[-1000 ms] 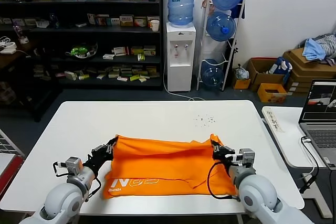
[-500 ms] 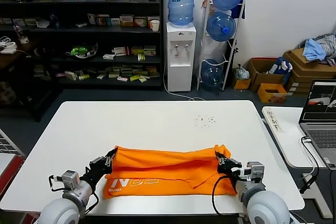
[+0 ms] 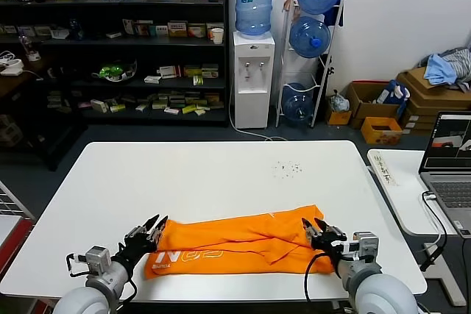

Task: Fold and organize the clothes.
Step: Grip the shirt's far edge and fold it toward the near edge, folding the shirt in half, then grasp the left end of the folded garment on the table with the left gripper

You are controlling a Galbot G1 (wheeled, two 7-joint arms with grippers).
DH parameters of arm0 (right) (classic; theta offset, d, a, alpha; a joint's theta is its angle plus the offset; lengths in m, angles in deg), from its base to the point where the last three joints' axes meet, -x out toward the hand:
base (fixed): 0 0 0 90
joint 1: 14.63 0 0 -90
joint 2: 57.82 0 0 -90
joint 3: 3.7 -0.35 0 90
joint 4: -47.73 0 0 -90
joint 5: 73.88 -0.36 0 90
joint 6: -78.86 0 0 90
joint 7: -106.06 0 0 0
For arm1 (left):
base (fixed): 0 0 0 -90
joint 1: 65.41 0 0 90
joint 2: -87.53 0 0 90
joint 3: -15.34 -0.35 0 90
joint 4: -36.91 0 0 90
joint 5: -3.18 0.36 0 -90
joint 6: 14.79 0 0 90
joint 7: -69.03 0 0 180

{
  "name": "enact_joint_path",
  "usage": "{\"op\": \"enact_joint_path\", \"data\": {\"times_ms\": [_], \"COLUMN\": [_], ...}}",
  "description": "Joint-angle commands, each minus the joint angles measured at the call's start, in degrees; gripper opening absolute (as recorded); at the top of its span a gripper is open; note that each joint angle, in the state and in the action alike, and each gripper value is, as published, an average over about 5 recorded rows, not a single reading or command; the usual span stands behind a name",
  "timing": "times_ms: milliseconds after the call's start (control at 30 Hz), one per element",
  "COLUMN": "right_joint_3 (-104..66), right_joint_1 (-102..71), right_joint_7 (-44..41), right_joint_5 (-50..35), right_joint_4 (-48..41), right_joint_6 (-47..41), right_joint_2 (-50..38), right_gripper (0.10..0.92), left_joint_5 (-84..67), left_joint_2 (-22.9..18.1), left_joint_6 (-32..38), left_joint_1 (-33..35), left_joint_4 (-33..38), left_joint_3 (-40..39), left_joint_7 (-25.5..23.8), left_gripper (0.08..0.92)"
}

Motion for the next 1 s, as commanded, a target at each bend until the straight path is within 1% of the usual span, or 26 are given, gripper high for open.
{"op": "enact_joint_path", "data": {"times_ms": [33,133,233,300,367,467,567,733,933,1000], "right_joint_3": [-3.5,-5.4,-6.8,-7.2,-7.4,-7.6,-7.8,-7.6,-7.8,-7.9], "right_joint_1": [-2.5,-4.5,-6.3,-6.9,-7.3,-7.6,-7.6,-7.1,-7.0,-7.1], "right_joint_7": [-0.4,-0.9,-1.3,-1.3,-1.4,-1.4,-1.3,-1.3,-1.1,-1.1], "right_joint_5": [1.1,1.9,2.6,2.8,3.1,3.3,3.3,3.2,3.0,2.9], "right_joint_4": [1.6,2.3,2.9,3.1,3.1,3.3,3.2,3.0,2.9,2.8], "right_joint_6": [-0.3,0.0,0.4,0.6,0.7,0.8,0.9,1.0,1.0,1.0], "right_joint_2": [-0.1,0.2,0.8,1.2,1.5,1.8,1.8,1.9,1.8,1.8], "right_gripper": [0.536,0.623,0.718,0.767,0.800,0.820,0.822,0.823,0.823,0.823], "left_joint_5": [0.2,0.7,1.4,2.2,3.0,3.9,4.3,4.7,4.9,5.2], "left_joint_2": [-0.4,-1.9,-4.3,-6.2,-7.6,-9.1,-10.1,-11.4,-11.6,-11.6], "left_joint_6": [-1.7,-1.6,-1.3,-0.8,-0.2,0.7,1.2,1.7,1.9,1.8], "left_joint_1": [3.8,6.2,7.6,8.1,8.3,8.6,8.7,7.8,7.2,7.3], "left_joint_4": [1.1,1.1,0.5,-0.1,-0.9,-2.0,-2.5,-3.4,-3.4,-3.5], "left_joint_3": [3.0,3.7,3.9,3.7,3.5,3.3,3.4,3.3,2.2,1.8], "left_joint_7": [0.7,0.7,0.6,0.3,0.1,-0.3,-0.7,-0.8,-0.7,-0.6], "left_gripper": [0.470,0.556,0.634,0.686,0.744,0.804,0.820,0.822,0.822,0.807]}}
